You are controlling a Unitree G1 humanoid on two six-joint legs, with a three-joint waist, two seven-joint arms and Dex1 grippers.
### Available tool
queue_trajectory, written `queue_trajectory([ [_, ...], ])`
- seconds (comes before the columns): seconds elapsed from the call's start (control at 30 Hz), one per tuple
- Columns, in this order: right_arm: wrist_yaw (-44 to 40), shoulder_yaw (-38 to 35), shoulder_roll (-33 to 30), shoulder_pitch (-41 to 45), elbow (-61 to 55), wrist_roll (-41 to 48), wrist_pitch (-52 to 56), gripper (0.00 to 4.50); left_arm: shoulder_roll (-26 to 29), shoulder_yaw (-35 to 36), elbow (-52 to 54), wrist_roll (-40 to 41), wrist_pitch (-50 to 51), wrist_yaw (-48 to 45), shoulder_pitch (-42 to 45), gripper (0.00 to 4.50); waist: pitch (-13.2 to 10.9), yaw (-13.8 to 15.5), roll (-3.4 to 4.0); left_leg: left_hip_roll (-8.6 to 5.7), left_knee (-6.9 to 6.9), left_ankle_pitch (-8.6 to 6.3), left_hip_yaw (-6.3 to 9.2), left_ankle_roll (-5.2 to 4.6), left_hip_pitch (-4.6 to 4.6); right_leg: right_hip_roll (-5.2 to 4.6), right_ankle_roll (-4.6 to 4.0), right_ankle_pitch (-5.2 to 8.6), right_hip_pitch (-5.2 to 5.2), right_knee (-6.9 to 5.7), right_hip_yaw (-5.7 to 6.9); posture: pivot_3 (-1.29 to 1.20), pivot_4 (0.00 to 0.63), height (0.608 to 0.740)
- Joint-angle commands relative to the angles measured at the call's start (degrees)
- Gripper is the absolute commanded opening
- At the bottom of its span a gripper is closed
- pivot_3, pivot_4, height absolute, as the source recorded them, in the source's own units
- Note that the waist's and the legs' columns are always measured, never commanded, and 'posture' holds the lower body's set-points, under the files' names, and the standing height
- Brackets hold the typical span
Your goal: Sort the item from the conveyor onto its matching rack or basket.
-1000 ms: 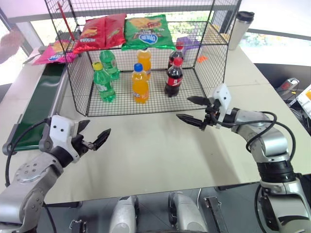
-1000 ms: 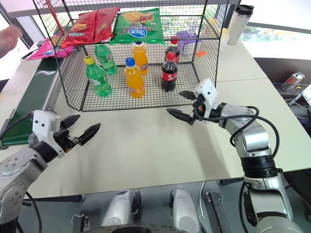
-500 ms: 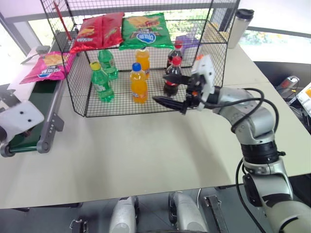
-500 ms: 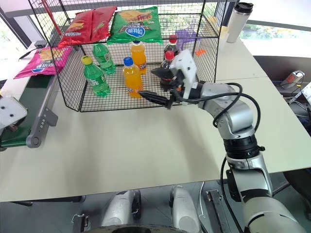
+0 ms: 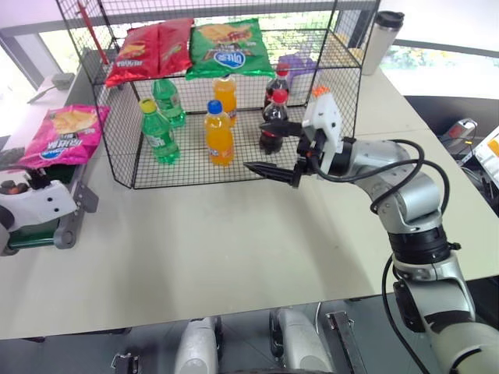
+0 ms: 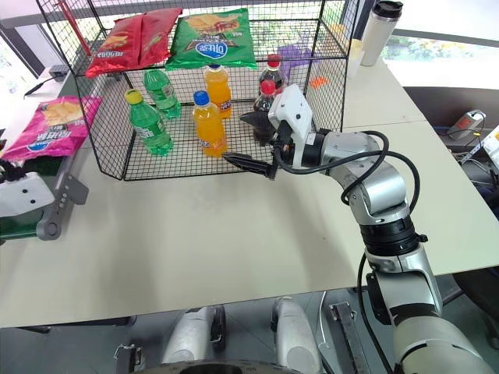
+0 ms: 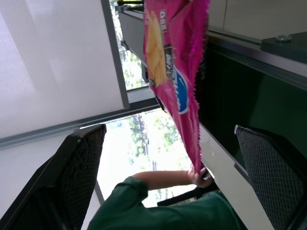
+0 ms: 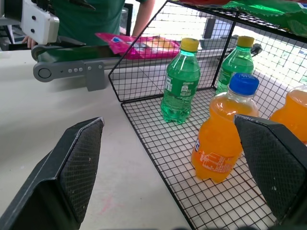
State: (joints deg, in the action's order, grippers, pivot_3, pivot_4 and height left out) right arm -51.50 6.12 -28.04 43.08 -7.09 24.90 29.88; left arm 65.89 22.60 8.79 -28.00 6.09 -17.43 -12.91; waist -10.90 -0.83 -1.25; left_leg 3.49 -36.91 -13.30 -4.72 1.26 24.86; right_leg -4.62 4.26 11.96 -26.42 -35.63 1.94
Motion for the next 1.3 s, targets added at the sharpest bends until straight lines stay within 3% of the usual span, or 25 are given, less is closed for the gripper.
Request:
queue_trajectory([
  [0.03,0.34,-1.40,-0.38,0.01,-1.97,0.04,-0.85,4.50,-0.91,-0.84,-0.74,-1.34,-0.74,-0.29,1.51,4.47,0.00,0.00,0.00,0.00,-0.02,0.00,0.00,0.00,0.00,0.00,0.00,0.00,0.00,-0.01,0.00,0.00,0.150,0.740],
  [0.5,1.46,-1.99,-1.14,-0.32,-2.63,-0.48,-0.32,4.50,-4.66,-9.14,-8.60,-4.47,-2.61,1.57,11.37,4.47,0.01,0.21,-0.02,-0.01,-0.25,0.01,0.02,-0.01,-0.03,-0.01,0.17,-0.09,0.00,-0.39,0.00,0.00,0.150,0.740],
  [0.6,1.79,-2.17,-1.38,-0.43,-2.81,-0.77,-0.29,4.50,-4.97,-10.68,-9.86,-4.33,-2.69,0.42,12.59,3.69,0.01,0.19,-0.02,-0.01,-0.26,0.01,0.02,-0.01,-0.05,-0.01,0.18,-0.10,0.00,-0.42,0.00,0.00,0.150,0.740],
  [0.87,2.64,-2.36,-1.71,-0.69,-2.97,-0.88,-0.43,4.50,-4.96,-11.42,-10.47,-4.78,-2.12,0.25,13.62,0.02,0.06,0.33,0.08,-0.01,-0.26,0.01,0.01,-0.02,-0.13,-0.02,0.19,-0.10,0.07,-0.45,0.00,0.00,0.150,0.740],
  [1.07,2.91,-2.23,-1.48,-0.51,-2.32,-1.01,-0.92,4.50,-3.65,-7.75,-8.54,-4.21,-0.40,-0.89,13.36,0.02,0.06,0.24,0.08,0.01,-0.25,0.01,0.01,-0.01,-0.33,-0.01,0.03,-0.01,0.21,-0.52,-0.01,0.00,0.150,0.740],
  [1.2,2.89,-2.39,-1.53,-0.22,-1.32,-1.29,-1.55,4.50,-3.05,1.61,-1.88,3.73,4.04,-10.12,12.98,0.02,0.05,0.08,0.03,0.02,-0.24,0.01,0.00,-0.01,-0.26,0.00,0.10,-0.05,0.14,-0.50,0.00,0.00,0.150,0.740],
  [1.3,2.85,-3.06,-1.45,0.31,0.18,-1.28,-2.09,4.50,-2.37,11.82,4.84,14.45,12.24,-23.10,13.91,0.02,0.05,0.02,0.01,0.03,-0.24,0.01,0.00,-0.01,-0.21,0.00,0.16,-0.08,0.10,-0.48,0.00,0.00,0.150,0.740],
])
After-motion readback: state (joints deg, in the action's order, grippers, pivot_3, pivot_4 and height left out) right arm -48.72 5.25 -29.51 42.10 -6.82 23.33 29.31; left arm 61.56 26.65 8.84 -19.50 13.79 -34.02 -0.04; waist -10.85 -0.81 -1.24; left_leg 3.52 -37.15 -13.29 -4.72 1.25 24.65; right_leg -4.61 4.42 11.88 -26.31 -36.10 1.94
